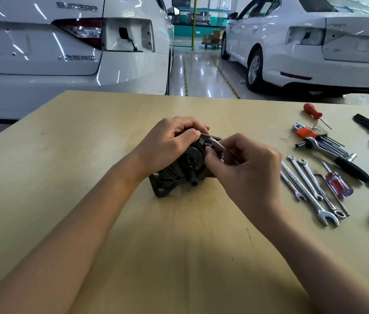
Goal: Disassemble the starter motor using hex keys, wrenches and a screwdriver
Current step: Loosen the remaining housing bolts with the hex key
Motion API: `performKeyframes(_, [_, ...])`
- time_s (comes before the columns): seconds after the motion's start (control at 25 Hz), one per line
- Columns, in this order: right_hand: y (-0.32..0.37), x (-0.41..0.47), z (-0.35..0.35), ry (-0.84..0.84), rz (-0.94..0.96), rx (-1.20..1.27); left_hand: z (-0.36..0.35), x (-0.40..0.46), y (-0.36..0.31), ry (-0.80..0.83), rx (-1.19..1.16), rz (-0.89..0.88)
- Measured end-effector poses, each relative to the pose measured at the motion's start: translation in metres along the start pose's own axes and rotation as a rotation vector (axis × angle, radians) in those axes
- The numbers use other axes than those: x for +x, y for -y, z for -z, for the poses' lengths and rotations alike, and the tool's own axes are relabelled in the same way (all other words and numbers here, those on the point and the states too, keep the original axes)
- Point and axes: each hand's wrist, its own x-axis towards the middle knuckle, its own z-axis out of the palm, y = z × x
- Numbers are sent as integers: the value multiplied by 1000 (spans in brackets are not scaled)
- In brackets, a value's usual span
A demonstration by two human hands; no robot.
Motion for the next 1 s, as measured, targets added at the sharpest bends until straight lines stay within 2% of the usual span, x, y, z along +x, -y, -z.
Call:
performKeyframes(0.12, [-2,6,17,-85,-114,242,-1,-2,0,-13,13,14])
performKeyframes(0.2, [-17,16,33,-96,-196,175,-2,-2,1,-15,8,17])
performKeyframes(0.24, [-30,21,40,-41,-259,20,-2,-2,1,-18,9,18])
performKeyframes(0.32, [-52,26,48,174,-391,-296,-3,-2,1,-32,11,18])
performKeyframes(0.4, [-66,25,49,384,-483,-407,-2,-2,2,-38,12,15])
performKeyframes(0.48, [-72,22,50,485,-500,-472,-3,-2,1,-42,16,10])
performKeyframes(0.64, [-79,24,54,540,-528,-546,-3,-2,0,-48,25,17])
performKeyframes(0.8, [-81,24,51,445,-551,-490,-3,-3,0,-57,18,9])
performKeyframes(1.0, [-80,22,50,469,-520,-534,-3,-3,1,-46,8,-2])
